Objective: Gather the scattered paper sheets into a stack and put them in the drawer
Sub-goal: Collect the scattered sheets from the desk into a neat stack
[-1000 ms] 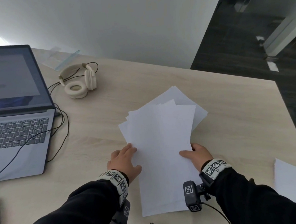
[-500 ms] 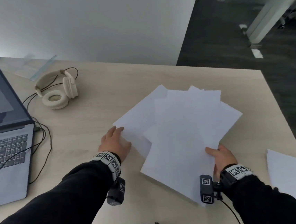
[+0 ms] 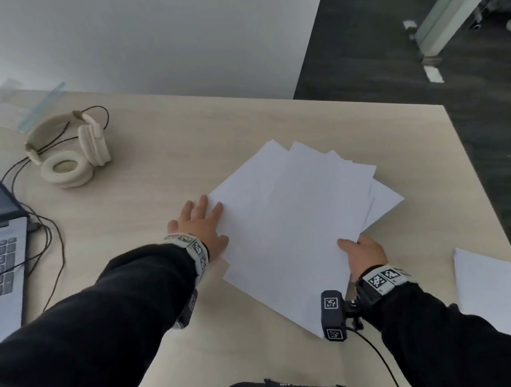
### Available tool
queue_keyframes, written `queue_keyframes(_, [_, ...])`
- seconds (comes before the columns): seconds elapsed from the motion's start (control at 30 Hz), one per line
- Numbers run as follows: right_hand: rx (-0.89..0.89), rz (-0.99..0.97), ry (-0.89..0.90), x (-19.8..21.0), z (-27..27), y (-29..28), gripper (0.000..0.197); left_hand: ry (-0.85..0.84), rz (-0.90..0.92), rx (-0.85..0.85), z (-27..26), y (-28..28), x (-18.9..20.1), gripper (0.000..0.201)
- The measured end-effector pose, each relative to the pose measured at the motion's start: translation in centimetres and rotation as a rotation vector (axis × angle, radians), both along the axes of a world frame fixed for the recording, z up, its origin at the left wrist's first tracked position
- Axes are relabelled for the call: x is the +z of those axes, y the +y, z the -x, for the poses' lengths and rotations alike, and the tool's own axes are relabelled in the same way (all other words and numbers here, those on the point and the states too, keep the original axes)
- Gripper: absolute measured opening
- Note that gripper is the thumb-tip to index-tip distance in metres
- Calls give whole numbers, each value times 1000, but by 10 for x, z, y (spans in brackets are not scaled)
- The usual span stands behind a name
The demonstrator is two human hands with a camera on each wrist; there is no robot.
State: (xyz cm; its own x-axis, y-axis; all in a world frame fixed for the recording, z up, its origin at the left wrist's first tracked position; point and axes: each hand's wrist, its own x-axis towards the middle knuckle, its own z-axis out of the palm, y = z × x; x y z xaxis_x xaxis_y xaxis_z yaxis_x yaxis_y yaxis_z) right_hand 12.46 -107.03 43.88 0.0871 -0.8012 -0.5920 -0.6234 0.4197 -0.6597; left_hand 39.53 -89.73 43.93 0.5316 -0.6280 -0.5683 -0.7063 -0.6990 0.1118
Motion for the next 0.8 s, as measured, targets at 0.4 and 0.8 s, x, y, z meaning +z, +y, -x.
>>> queue_keyframes(0.4, [126,124,139,16,-14,9,19,38,311,278,65,19,8,64])
queue_keyframes(0.8, [83,57,205,26,14,32,32,179,250,450,82,15,2,76])
